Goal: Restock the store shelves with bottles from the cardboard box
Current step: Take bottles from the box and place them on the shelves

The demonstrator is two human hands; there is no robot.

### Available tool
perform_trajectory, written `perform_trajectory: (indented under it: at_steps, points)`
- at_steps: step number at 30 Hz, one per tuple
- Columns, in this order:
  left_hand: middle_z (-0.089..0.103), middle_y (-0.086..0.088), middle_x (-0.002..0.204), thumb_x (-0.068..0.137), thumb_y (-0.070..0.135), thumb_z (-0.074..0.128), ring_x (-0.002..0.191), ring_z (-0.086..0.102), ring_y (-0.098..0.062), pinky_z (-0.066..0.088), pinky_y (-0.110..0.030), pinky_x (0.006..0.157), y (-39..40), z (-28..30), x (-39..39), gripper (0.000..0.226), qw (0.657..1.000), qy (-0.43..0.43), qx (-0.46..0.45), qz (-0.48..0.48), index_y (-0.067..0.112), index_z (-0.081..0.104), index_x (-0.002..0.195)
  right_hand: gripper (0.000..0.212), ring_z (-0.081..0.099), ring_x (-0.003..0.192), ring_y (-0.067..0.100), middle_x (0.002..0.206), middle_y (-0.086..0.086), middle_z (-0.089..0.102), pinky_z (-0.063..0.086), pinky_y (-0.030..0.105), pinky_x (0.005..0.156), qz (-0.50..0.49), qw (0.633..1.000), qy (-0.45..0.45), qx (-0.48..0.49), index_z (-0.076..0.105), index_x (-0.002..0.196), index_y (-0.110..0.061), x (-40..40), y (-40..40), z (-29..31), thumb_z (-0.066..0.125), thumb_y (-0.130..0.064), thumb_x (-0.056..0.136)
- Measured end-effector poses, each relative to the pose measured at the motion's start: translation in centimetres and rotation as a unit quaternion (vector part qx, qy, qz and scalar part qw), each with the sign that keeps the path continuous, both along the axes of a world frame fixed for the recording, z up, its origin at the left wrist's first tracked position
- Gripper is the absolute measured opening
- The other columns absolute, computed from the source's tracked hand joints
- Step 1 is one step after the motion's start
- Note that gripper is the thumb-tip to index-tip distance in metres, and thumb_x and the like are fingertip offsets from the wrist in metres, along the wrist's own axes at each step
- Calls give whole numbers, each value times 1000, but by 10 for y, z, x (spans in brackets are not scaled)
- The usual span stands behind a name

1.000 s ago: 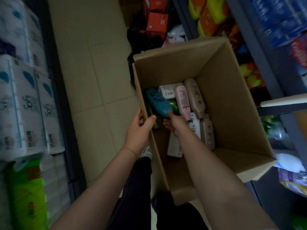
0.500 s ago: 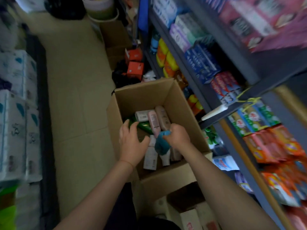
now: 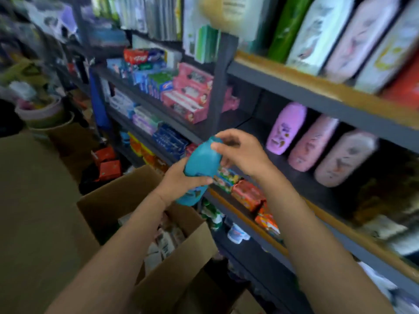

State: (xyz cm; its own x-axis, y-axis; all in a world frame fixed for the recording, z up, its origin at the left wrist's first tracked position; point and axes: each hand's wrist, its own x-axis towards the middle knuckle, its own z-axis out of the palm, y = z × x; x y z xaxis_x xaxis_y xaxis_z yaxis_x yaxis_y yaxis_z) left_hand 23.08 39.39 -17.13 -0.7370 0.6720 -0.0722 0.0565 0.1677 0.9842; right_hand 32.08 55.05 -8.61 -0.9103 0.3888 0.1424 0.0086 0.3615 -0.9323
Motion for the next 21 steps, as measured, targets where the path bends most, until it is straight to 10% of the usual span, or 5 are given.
perform_trajectory:
  at_steps: [7,15,21]
  points:
    - [75,3,96,79,24,80,87,71,-14,60,-30,75,82,87,37,36,973,-87,205,-67,20,63,110,27,58,53,2,97,2,66,44,16,47,-23,999,-37,-4,59,106,-25,76,47,3,75,-29,85]
    - [67,8,122,85,12,75,109,65,-3,52,-23,90,147,104,55,56,961,30,114,-248,29,52,133,45,59,99,4,107,-22,60,44,7,77,-209,969,76,106,56,120,-29,108,86,-3,77,-16,83]
    - [69,6,117,72,30,89,109,65,-10,56,-36,94,172,76,38,61,983,68,40,-166,24,60,125,43,58,104,9,116,-8,62,46,18,80,-279,952,65,109,55,125,-20,92,102,-36,72,-14,86]
